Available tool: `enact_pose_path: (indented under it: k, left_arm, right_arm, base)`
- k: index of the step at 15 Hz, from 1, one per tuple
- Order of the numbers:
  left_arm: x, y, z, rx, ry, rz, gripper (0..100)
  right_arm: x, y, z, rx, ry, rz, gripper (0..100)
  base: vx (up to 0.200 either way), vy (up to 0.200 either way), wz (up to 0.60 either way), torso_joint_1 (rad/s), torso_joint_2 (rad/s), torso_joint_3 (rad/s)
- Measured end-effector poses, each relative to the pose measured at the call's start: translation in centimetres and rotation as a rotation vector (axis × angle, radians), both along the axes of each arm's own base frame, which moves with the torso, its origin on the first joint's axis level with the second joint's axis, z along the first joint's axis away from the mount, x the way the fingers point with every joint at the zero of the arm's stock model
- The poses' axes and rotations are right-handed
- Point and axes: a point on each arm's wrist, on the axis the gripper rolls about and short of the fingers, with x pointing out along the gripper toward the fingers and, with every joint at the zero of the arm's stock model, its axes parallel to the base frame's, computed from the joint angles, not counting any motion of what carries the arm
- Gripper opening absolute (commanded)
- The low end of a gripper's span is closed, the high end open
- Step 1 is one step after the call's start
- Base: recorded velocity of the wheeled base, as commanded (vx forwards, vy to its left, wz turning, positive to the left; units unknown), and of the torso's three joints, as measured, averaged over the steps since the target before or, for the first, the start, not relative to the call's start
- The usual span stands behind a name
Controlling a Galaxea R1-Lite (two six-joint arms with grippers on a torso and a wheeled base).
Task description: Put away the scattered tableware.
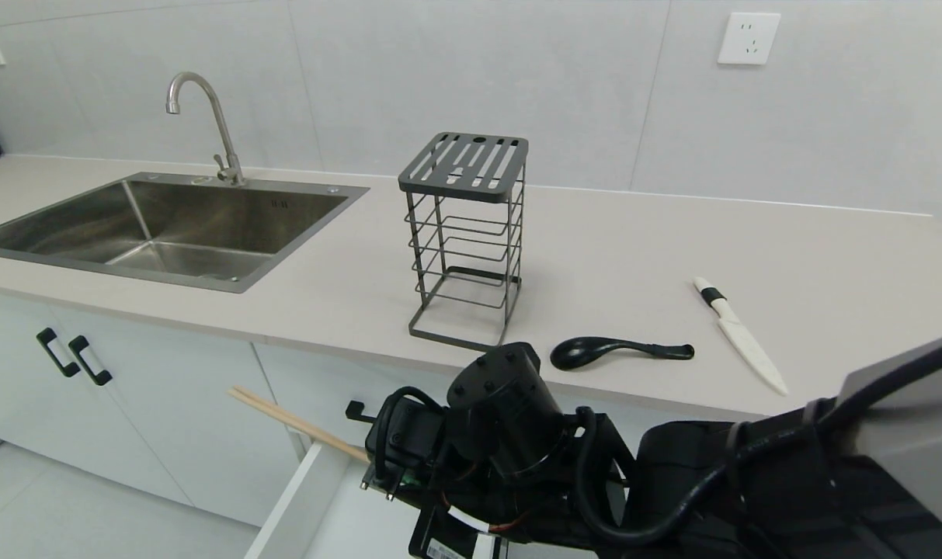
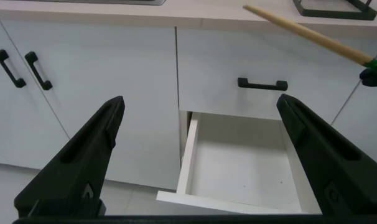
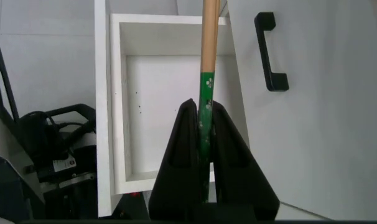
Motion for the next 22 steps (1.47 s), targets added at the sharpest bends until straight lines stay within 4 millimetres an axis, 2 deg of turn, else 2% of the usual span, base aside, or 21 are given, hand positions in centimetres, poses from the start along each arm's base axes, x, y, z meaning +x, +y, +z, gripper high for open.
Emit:
enact_pose_path:
  k: [5,9,12,16,22]
  left_arm:
    - [0.0,0.0,0.0,0.0,0.0,0.0,100]
    - [0.0,0.0,0.0,0.0,0.0,0.0,100]
    - [0.0,0.0,0.0,0.0,0.0,-0.001,100]
    - [0.0,0.0,0.0,-0.001,0.0,-0.001,100]
    - [0.0,0.0,0.0,0.0,-0.001,0.0,100]
  right_arm:
    - [0.9,2.0,-1.3,-0.002,0.0,0.018,0]
    - [1.4,2.9,-3.1,-0.021,0.026,0.034,0]
    - [2.2,2.9,-4.1,-0.042,0.044,0.021,0]
    - [3.6,2.7,-5.5,-0.068,0.058,-0.014,0]
    - [4.4,3.2,-7.5,-0.099,0.082,-0.02,0]
  base:
    - [0.0,0.0,0.0,-0.137,0.26,0.127]
    - [0.0,0.0,0.0,-0.17,0.32,0.149]
    - [0.0,0.0,0.0,-0.173,0.32,0.136]
    - [0.0,0.0,0.0,-0.022,0.05,0.021]
    - [0.0,0.0,0.0,-0.051,0.08,0.024]
